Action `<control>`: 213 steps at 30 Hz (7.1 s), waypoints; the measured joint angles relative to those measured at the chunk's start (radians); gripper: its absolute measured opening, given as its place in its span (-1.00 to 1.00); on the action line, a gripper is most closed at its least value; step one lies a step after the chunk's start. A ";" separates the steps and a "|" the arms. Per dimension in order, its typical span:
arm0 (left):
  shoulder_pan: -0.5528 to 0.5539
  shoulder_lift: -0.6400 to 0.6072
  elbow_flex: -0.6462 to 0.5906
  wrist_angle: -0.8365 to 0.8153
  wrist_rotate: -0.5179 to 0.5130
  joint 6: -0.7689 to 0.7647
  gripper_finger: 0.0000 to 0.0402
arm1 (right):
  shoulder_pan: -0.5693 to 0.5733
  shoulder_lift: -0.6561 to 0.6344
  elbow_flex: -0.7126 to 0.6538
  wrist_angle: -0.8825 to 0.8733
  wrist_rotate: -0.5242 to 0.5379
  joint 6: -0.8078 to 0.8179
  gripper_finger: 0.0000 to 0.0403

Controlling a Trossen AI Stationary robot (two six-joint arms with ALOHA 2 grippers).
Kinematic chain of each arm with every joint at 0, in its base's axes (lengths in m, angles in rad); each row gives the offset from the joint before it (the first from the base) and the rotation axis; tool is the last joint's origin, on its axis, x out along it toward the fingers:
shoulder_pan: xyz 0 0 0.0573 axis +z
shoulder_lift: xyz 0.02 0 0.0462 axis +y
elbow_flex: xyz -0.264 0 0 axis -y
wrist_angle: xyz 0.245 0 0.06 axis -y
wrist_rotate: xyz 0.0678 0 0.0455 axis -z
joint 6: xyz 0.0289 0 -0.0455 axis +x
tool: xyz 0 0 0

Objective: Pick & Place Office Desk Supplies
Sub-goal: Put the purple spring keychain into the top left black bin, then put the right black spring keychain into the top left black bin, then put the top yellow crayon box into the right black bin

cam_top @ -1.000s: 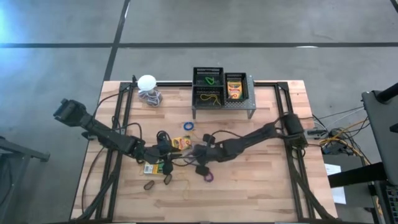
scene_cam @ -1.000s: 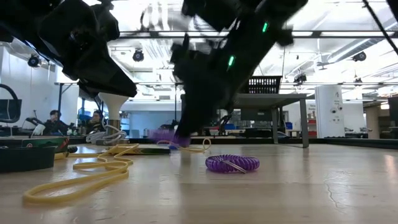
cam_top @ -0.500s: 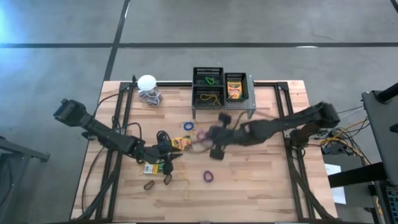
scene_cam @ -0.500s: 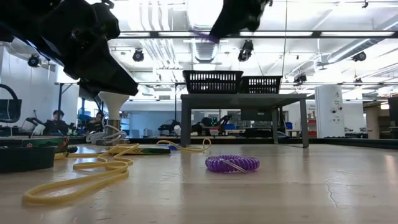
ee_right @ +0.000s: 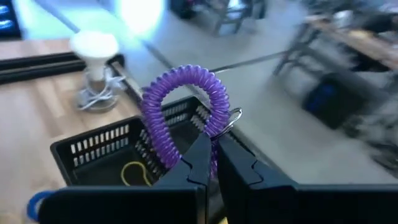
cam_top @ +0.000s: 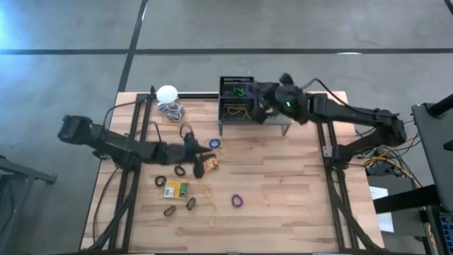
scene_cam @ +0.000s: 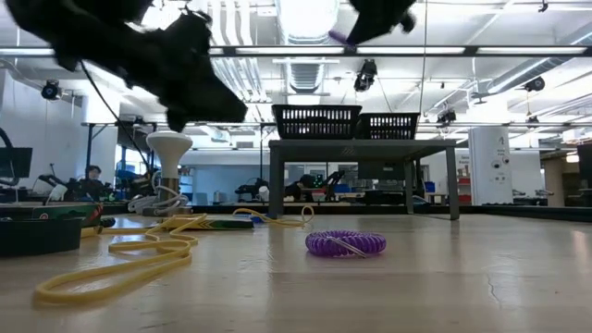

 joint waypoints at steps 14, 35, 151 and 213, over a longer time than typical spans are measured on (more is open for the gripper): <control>0.329 -0.016 0.038 0.007 0.129 0.145 -0.47 | -0.427 0.462 0.321 -0.173 -0.579 -0.148 -0.94; 0.313 -0.018 0.038 0.006 0.136 0.171 -0.47 | -0.415 0.660 0.752 -0.677 -0.563 -0.167 -0.36; 0.486 0.381 1.071 -0.744 0.096 0.714 -0.85 | 0.518 -0.278 -0.772 0.634 0.049 0.182 -0.72; 0.585 0.461 1.256 -0.956 0.295 0.486 -0.27 | 0.010 -0.229 -0.599 0.703 -0.157 -0.068 -0.72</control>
